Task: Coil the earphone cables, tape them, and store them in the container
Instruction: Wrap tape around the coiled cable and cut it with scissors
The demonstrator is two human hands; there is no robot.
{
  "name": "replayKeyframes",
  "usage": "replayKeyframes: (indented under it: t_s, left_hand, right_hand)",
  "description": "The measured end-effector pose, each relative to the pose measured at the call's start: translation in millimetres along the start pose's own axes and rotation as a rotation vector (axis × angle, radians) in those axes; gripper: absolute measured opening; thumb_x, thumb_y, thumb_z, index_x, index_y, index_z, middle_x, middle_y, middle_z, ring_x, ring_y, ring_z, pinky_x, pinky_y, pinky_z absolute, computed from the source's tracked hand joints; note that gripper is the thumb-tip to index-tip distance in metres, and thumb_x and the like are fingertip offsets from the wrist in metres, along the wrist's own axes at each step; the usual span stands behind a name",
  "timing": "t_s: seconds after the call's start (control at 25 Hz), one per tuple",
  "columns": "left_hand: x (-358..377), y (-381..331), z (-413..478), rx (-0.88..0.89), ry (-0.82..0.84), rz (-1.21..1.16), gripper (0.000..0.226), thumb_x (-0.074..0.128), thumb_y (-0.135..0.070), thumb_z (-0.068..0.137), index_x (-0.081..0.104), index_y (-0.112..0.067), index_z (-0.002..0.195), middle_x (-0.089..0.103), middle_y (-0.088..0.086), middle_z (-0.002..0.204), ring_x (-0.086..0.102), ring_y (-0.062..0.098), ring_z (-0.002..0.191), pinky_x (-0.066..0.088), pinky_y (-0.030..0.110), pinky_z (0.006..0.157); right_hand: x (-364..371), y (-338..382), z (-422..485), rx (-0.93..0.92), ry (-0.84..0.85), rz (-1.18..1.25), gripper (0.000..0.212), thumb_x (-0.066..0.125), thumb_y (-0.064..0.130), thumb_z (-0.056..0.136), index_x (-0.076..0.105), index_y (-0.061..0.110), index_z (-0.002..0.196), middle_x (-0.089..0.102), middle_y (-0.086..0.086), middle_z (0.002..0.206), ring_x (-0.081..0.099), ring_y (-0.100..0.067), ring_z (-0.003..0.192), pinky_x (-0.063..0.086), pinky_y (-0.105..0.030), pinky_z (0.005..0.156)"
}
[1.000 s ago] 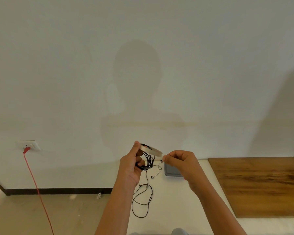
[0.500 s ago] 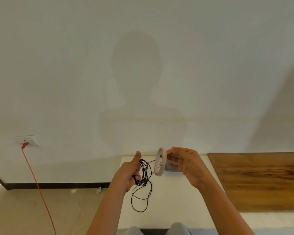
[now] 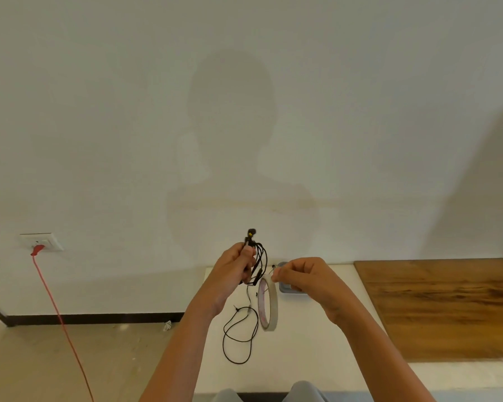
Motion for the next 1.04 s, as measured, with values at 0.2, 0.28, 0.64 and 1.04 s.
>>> replayKeyframes:
  t_s: [0.2, 0.28, 0.64, 1.04]
  left_hand:
    - [19.8, -1.9, -6.4, -0.017, 0.188, 0.063, 0.031, 0.034, -0.028, 0.1, 0.061, -0.02, 0.086, 0.042, -0.012, 0.063, 0.037, 0.007, 0.055, 0.035, 0.026, 0.062]
    - [24.5, -3.1, -9.7, -0.007, 0.273, -0.025, 0.028, 0.033, -0.027, 0.093, 0.057, -0.016, 0.084, 0.038, -0.008, 0.064, 0.033, 0.009, 0.056, 0.033, 0.03, 0.063]
    - [25.6, -6.7, -14.2, 0.096, 0.219, 0.028, 0.03, 0.04, -0.021, 0.103, 0.068, -0.026, 0.11, 0.053, -0.013, 0.07, 0.042, 0.002, 0.06, 0.04, 0.021, 0.066]
    - [26.1, -11.8, -16.0, 0.088, 0.155, 0.174, 0.023, 0.05, -0.033, 0.089, 0.071, -0.024, 0.088, 0.064, -0.002, 0.072, 0.056, 0.009, 0.072, 0.046, 0.027, 0.071]
  right_hand:
    - [-1.9, 17.3, -0.7, -0.057, 0.078, -0.1, 0.013, 0.075, 0.034, 0.077, 0.074, 0.025, 0.067, 0.072, 0.002, 0.071, 0.062, 0.0, 0.069, 0.046, -0.023, 0.072]
    - [-5.0, 22.4, 1.5, -0.059, 0.087, -0.131, 0.015, 0.076, 0.035, 0.075, 0.074, 0.021, 0.069, 0.07, -0.007, 0.07, 0.059, -0.008, 0.063, 0.046, -0.024, 0.066]
    - [-11.8, 19.2, 5.0, 0.092, 0.0, 0.094, 0.015, 0.076, 0.028, 0.079, 0.076, 0.015, 0.072, 0.073, -0.004, 0.066, 0.073, -0.015, 0.067, 0.056, -0.023, 0.061]
    - [-5.9, 21.2, 10.7, 0.161, -0.077, 0.218, 0.029, 0.079, 0.032, 0.076, 0.072, 0.01, 0.057, 0.072, -0.014, 0.064, 0.068, -0.014, 0.052, 0.05, -0.018, 0.046]
Point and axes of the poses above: each hand's wrist, its own z-axis towards the middle knuckle, its own x-axis out of the palm, y = z × x, the point moved 4 cm from there along z, towards the middle knuckle
